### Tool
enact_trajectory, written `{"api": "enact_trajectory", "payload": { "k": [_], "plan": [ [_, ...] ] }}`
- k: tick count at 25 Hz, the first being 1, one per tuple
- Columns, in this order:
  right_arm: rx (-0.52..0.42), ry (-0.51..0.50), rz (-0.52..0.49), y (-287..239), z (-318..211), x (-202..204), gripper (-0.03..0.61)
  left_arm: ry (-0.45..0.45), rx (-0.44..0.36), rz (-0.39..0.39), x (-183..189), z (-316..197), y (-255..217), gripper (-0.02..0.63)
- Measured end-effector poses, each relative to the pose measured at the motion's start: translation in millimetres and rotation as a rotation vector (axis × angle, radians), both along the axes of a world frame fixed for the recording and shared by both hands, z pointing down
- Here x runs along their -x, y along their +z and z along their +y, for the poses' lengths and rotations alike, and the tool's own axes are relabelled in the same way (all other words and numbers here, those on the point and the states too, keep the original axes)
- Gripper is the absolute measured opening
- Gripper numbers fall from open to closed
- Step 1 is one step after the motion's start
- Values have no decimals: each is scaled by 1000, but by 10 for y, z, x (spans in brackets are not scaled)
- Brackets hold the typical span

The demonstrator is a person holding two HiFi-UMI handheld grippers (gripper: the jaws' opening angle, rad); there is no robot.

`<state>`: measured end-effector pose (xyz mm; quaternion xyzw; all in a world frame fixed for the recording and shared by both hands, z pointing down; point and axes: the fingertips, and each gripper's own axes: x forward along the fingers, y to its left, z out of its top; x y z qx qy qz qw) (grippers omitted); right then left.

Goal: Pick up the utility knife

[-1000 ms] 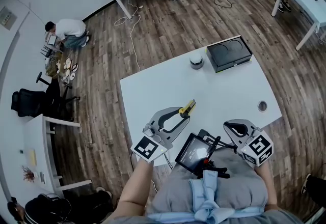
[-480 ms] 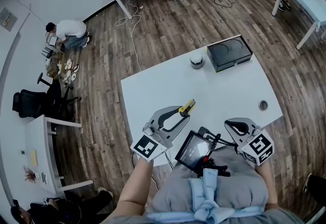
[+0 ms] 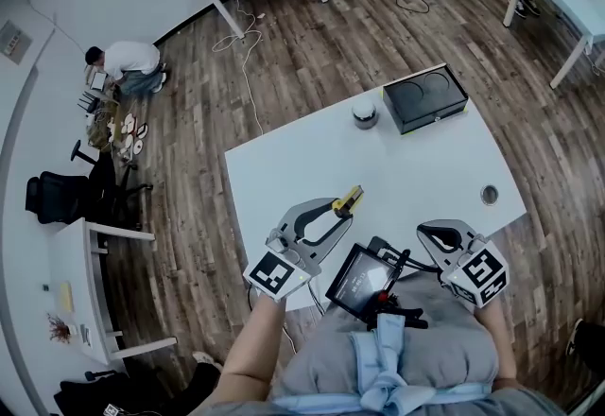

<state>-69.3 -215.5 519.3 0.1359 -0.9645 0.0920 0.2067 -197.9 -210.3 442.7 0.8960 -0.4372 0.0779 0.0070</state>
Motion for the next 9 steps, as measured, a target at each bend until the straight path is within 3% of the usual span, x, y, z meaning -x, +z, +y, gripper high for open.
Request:
{"api": "enact_trajectory", "payload": {
  "k": [9],
  "plan": [
    [-1,6,3,24,-20,-1,26,0,13,-3,25,-11,44,133]
  ]
}}
